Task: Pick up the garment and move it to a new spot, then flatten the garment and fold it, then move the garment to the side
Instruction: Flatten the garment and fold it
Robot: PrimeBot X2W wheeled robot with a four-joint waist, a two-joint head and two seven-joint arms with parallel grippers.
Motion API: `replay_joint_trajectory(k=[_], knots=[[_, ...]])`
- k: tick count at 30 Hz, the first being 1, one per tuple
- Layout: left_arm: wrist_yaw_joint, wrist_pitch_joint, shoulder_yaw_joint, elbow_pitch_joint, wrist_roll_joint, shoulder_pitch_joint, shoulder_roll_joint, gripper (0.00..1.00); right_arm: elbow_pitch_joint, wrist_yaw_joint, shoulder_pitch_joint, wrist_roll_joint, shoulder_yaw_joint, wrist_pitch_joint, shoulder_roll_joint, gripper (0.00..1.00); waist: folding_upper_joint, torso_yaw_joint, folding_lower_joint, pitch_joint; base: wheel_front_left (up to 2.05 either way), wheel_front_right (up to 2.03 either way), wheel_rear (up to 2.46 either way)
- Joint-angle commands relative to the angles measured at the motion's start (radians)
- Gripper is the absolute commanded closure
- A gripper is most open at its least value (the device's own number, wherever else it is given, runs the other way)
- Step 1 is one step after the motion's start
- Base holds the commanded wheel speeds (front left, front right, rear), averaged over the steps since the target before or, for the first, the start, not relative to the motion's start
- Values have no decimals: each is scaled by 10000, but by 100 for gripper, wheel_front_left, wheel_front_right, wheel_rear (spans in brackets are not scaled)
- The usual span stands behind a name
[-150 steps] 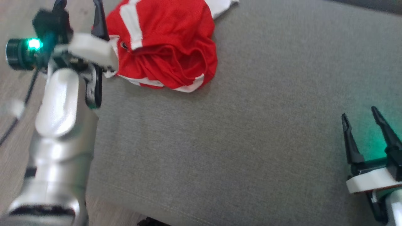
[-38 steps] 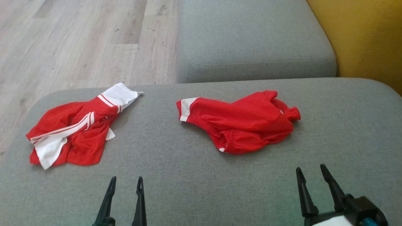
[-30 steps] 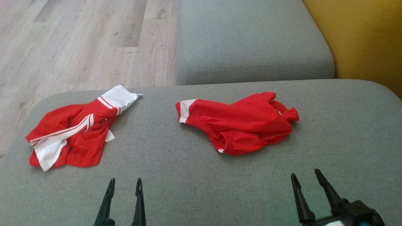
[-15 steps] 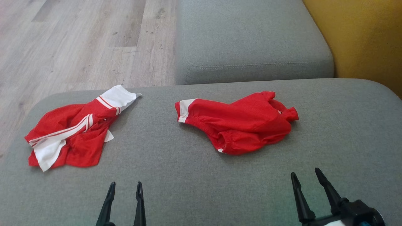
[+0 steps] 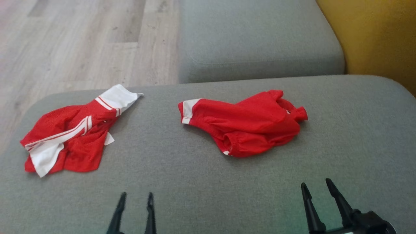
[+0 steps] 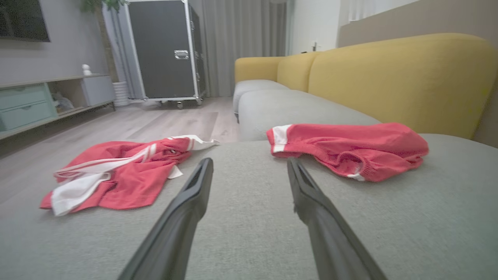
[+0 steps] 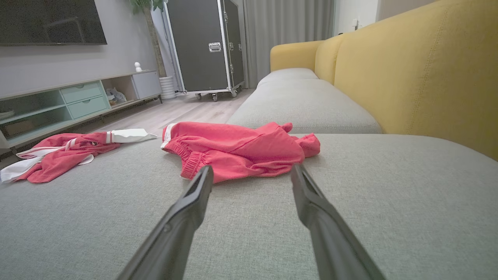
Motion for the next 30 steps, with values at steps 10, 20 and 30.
replay_joint_trajectory(k=[10, 20, 30], knots=[[-839, -64, -850, 1118, 1183, -2443, 85, 0, -608, -7, -1016, 48, 237, -65, -482, 0, -1, -644, 0, 1207, 0, 0, 0], [-1776, -64, -2806, 4108, 2548, -6040, 613, 0, -860, -7, -2032, 64, 373, -65, -832, 0, -1, -1192, 0, 2778, 0, 0, 0], [-1791, -65, -4109, 6297, 3054, -8236, 981, 0, -929, -7, -2649, 108, 343, -65, -804, 0, -1, -1851, 0, 3559, 0, 0, 0]])
